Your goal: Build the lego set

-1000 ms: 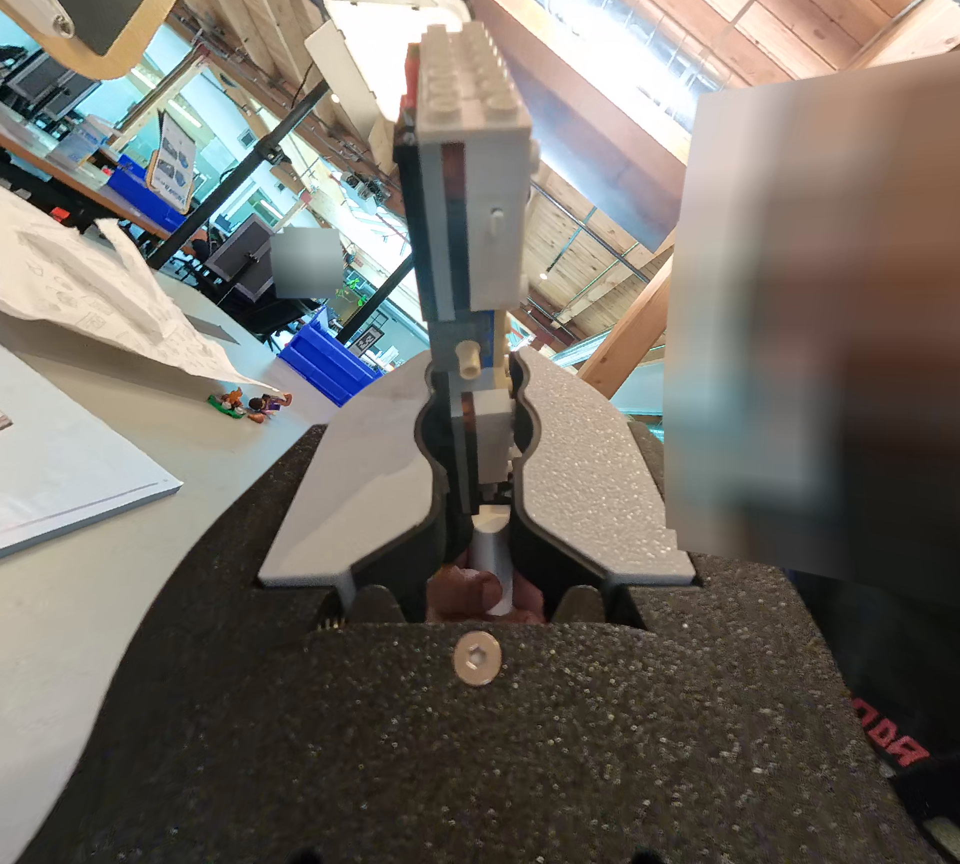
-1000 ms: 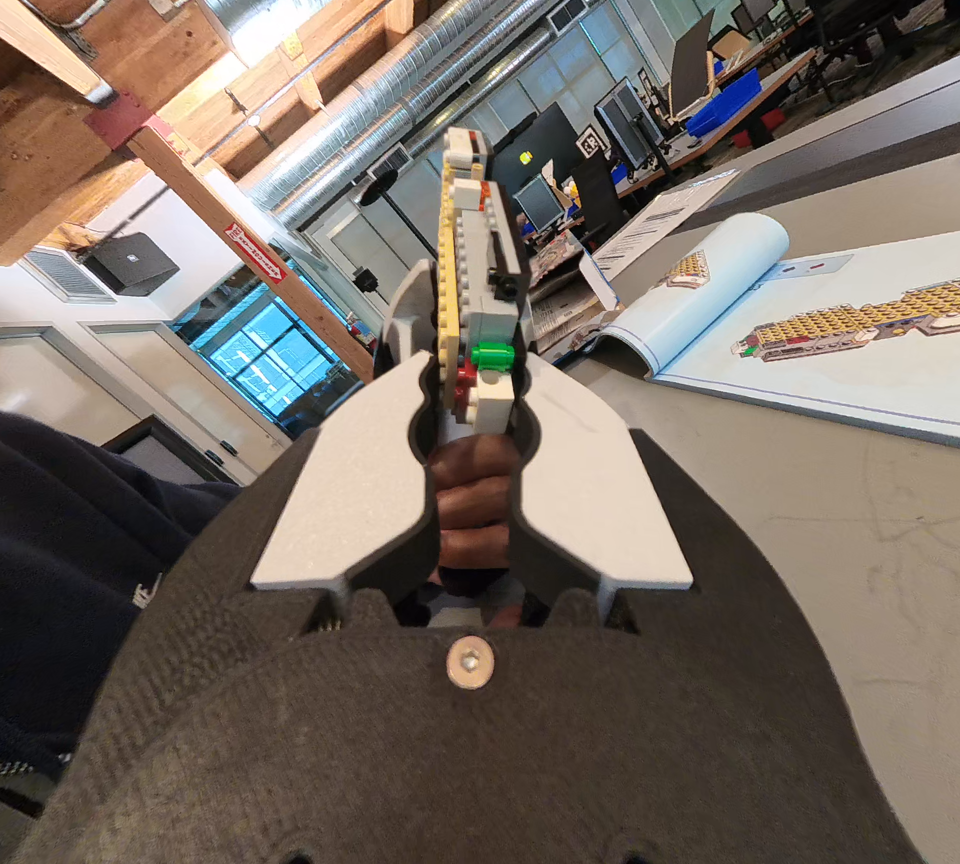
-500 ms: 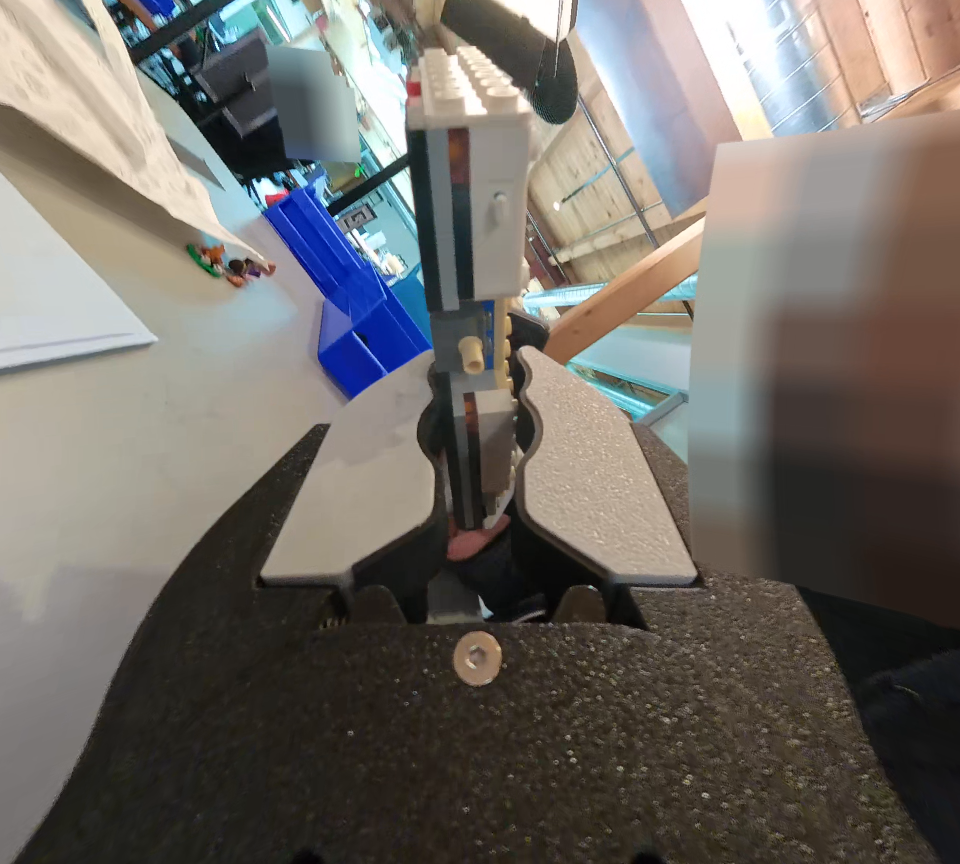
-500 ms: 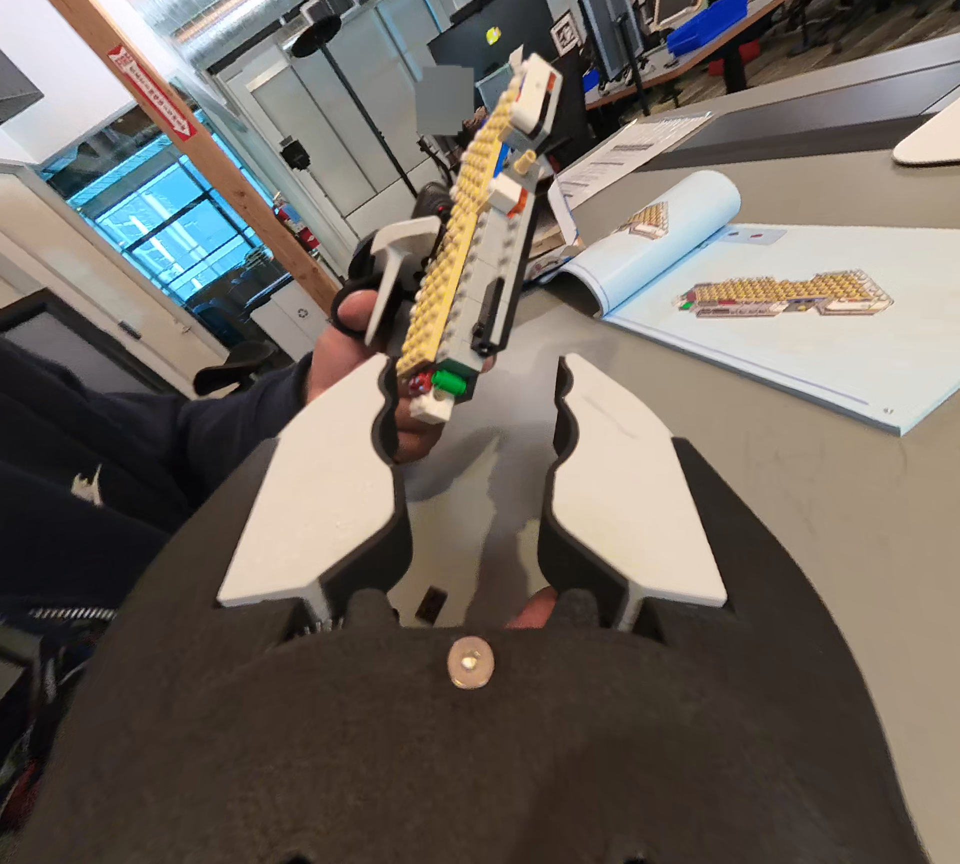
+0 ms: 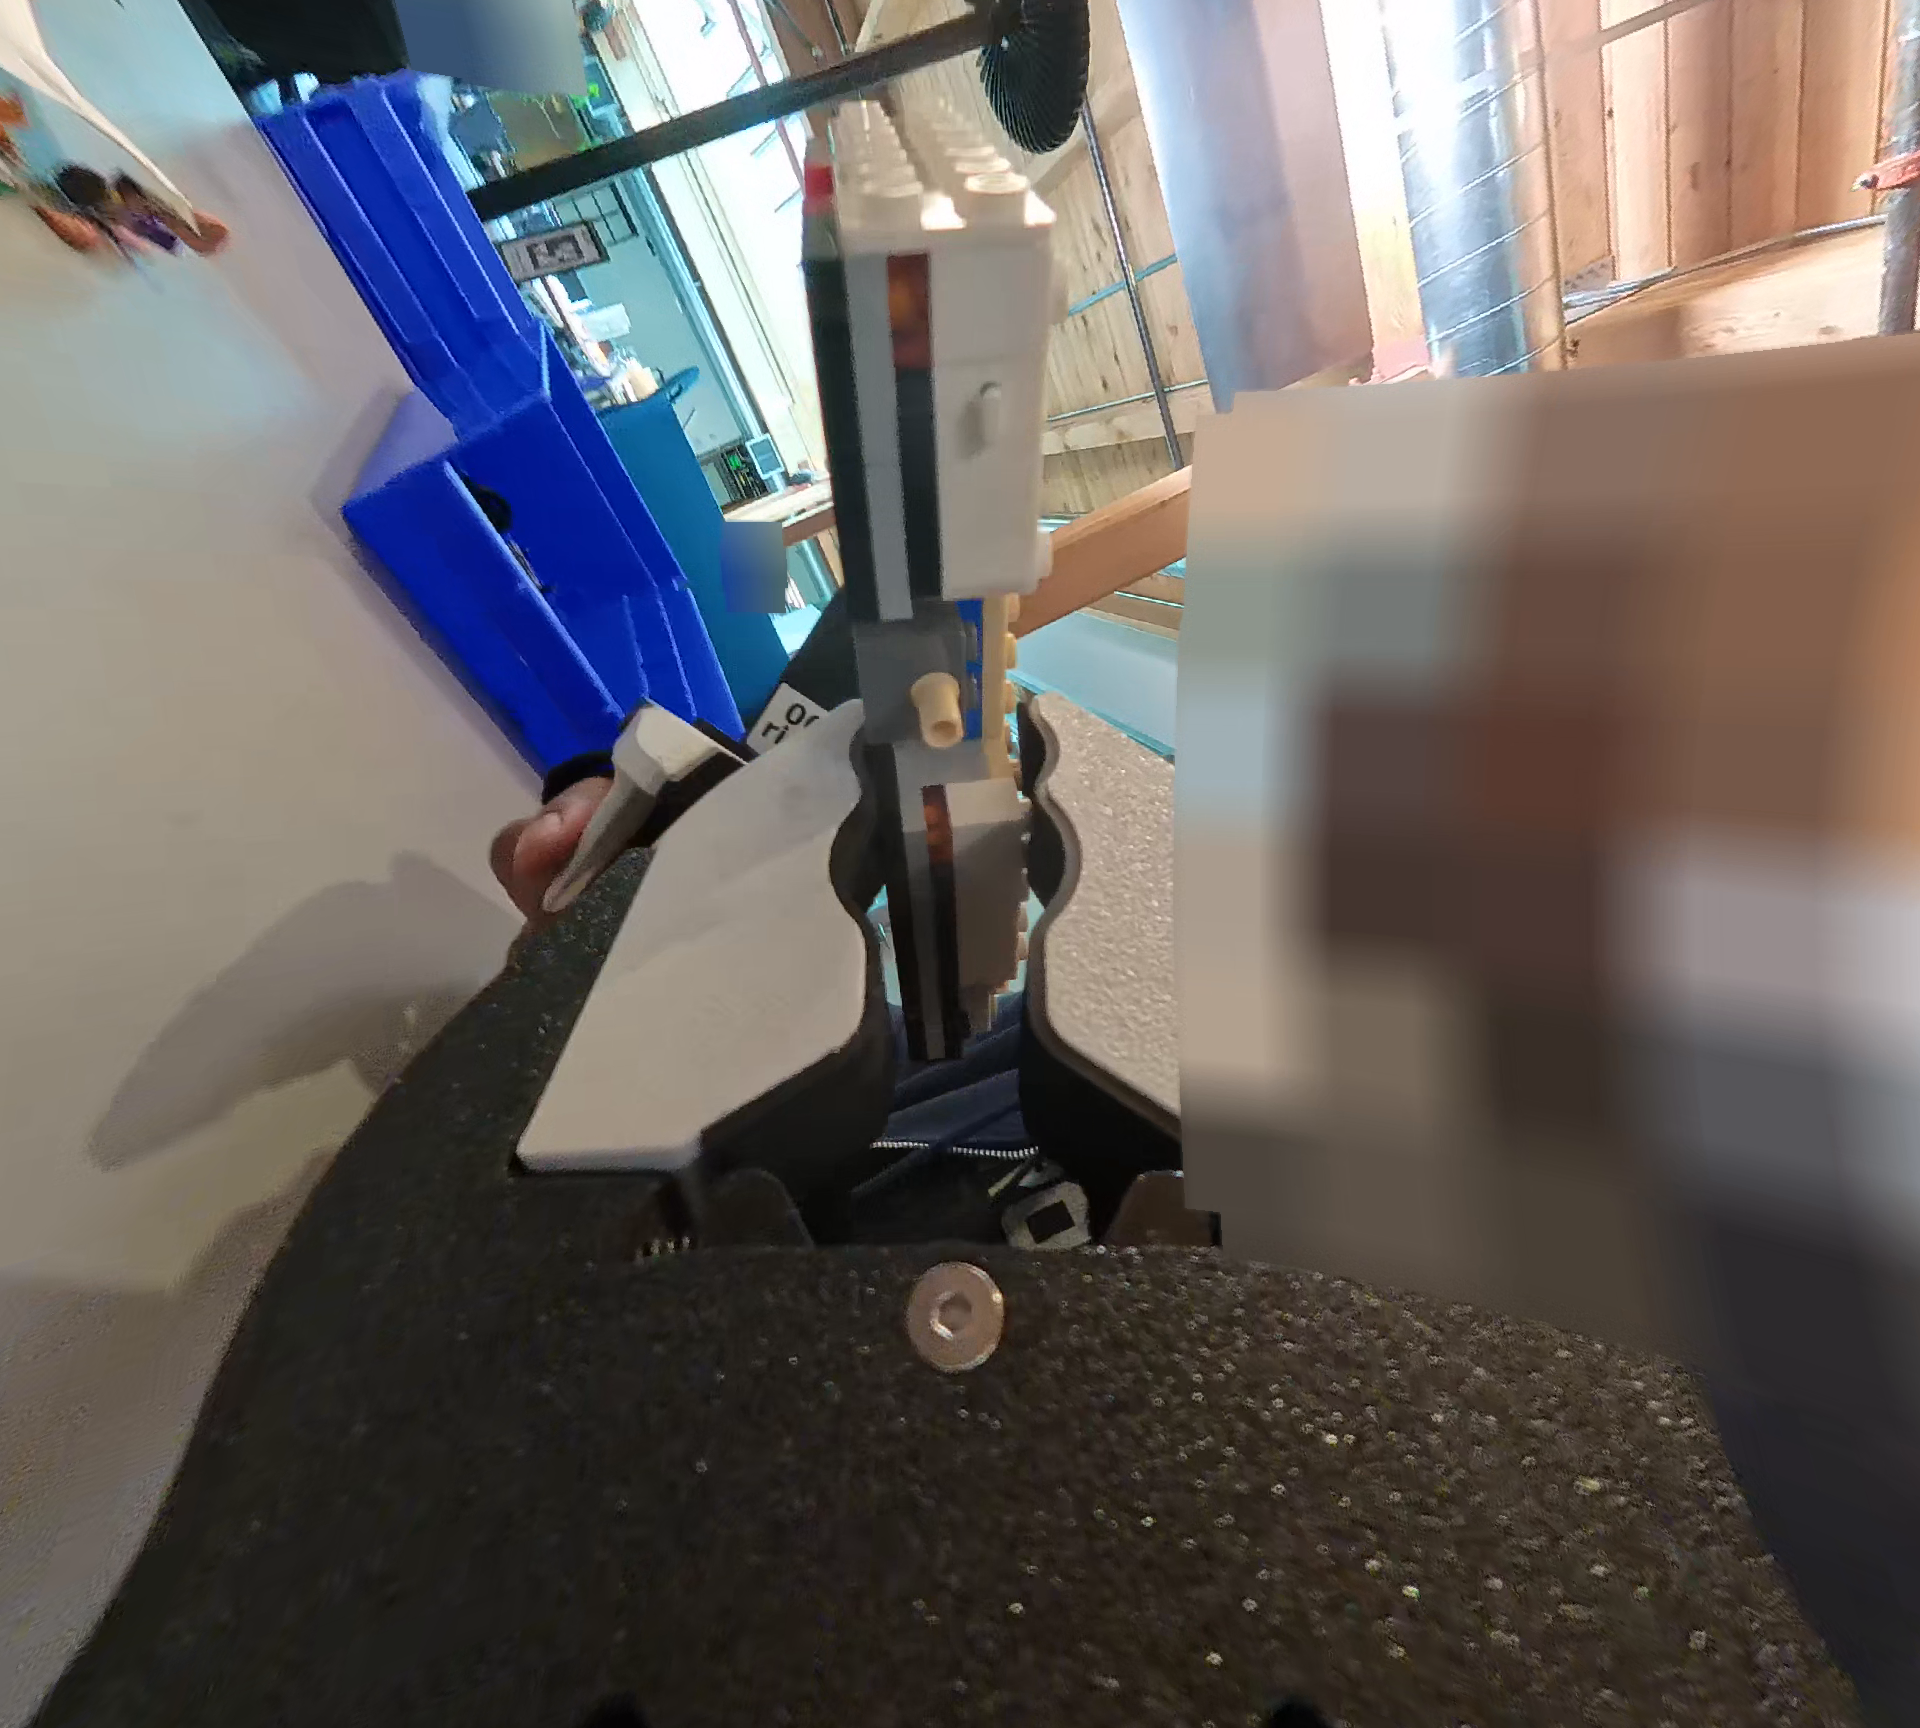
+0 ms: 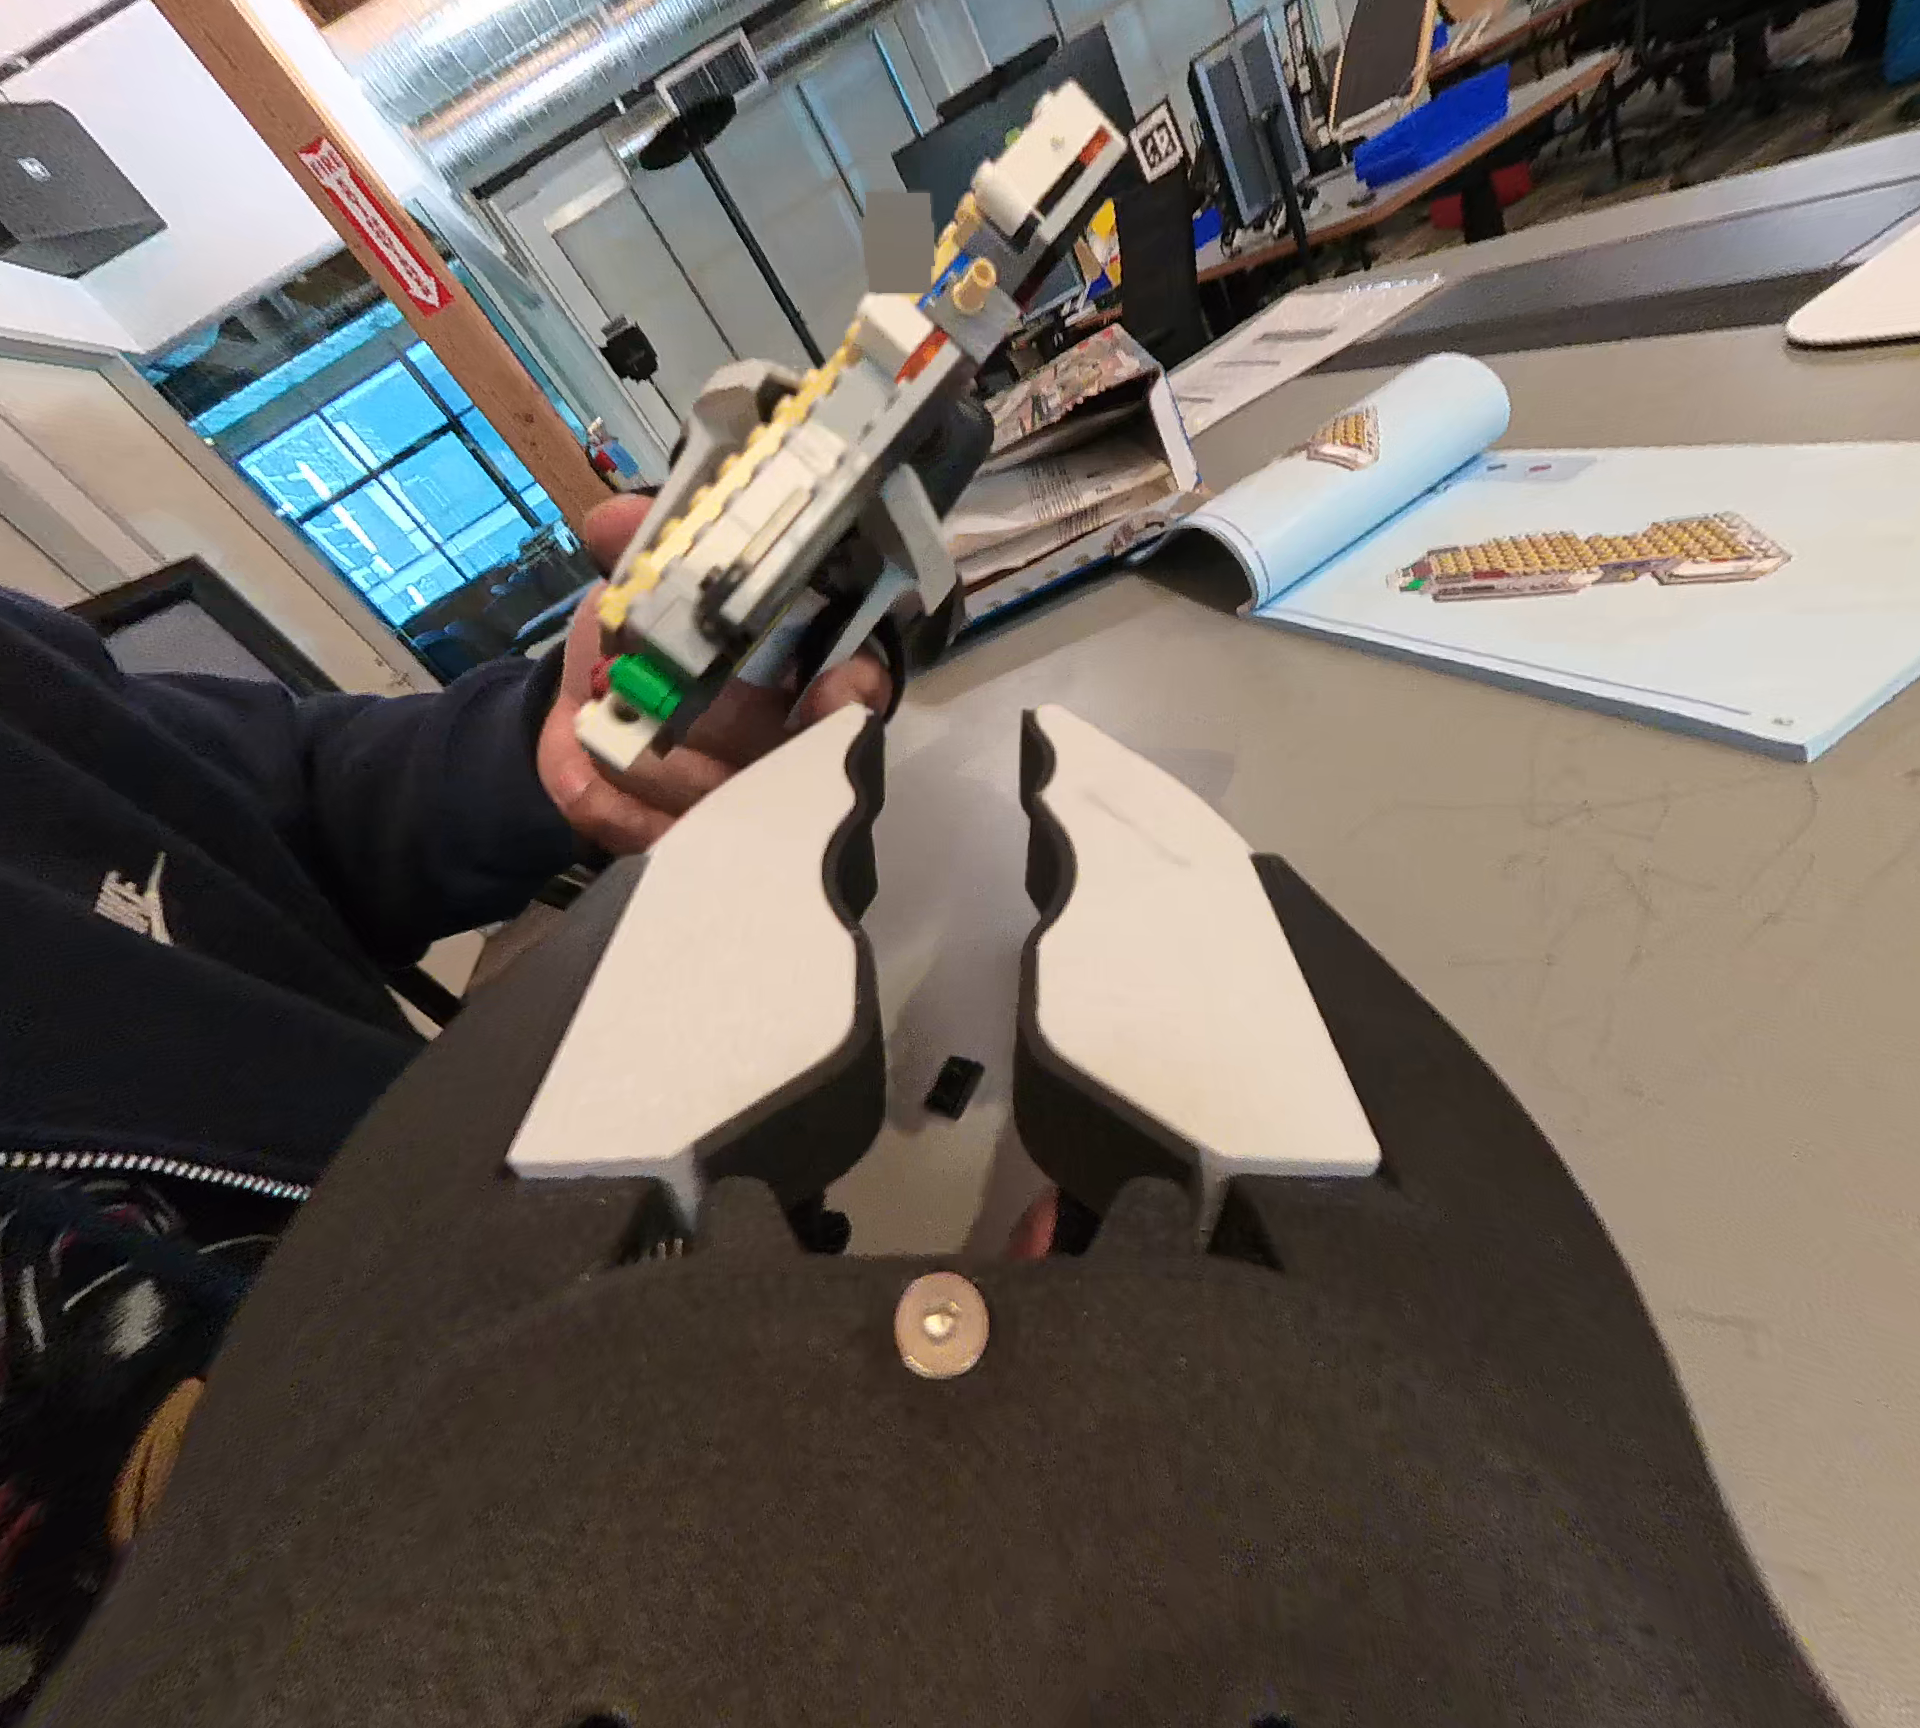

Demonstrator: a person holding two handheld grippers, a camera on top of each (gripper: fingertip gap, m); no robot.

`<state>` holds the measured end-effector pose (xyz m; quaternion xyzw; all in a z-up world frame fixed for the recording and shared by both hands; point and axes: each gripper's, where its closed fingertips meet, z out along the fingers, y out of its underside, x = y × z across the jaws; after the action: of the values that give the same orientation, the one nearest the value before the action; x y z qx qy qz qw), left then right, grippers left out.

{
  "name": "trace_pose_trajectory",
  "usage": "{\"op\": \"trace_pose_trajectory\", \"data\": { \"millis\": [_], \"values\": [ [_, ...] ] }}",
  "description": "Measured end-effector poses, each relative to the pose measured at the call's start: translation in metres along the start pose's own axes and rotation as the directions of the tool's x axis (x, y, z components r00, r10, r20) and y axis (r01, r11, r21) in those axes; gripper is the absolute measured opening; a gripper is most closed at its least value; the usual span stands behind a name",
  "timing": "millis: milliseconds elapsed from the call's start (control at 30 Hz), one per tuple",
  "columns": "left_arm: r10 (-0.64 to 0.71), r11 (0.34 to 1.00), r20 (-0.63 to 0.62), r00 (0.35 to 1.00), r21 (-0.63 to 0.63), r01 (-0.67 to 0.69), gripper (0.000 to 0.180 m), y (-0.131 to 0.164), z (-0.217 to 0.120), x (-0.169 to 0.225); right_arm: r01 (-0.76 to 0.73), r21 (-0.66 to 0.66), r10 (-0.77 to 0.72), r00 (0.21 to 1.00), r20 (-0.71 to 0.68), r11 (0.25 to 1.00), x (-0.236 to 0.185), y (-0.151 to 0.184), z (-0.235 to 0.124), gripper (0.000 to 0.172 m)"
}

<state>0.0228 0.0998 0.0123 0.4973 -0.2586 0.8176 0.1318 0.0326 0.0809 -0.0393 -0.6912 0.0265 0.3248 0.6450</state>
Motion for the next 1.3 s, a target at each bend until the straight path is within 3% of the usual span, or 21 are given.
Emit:
{"op": "trace_pose_trajectory", "data": {
  "millis": [167,467,733,967,1300],
  "values": [
    [-0.012,0.999,0.006,1.000,-0.039,0.012,0.024,0.022,0.021,0.009,-0.095,0.129,0.084,0.993,0.087,0.987,-0.019,-0.009,-0.009,0.022],
    [-0.057,0.995,-0.019,0.998,-0.088,0.056,0.024,0.049,0.042,0.016,-0.125,0.329,0.070,0.983,0.172,0.936,-0.044,-0.025,-0.034,0.016],
    [-0.078,0.994,0.050,0.996,-0.070,0.082,0.028,0.054,0.048,0.007,-0.113,0.348,0.054,0.983,0.176,0.931,-0.049,-0.026,-0.037,0.017],
    [-0.020,0.994,0.087,0.996,-0.110,0.030,0.028,0.054,0.054,0.010,-0.117,0.396,0.050,0.983,0.175,0.911,-0.049,-0.032,-0.039,0.015],
    [-0.002,0.986,0.030,1.000,-0.167,0.006,0.028,0.055,0.072,0.030,-0.014,0.531,-0.089,0.982,0.167,0.847,-0.062,-0.053,-0.051,0.021]
  ]
}}
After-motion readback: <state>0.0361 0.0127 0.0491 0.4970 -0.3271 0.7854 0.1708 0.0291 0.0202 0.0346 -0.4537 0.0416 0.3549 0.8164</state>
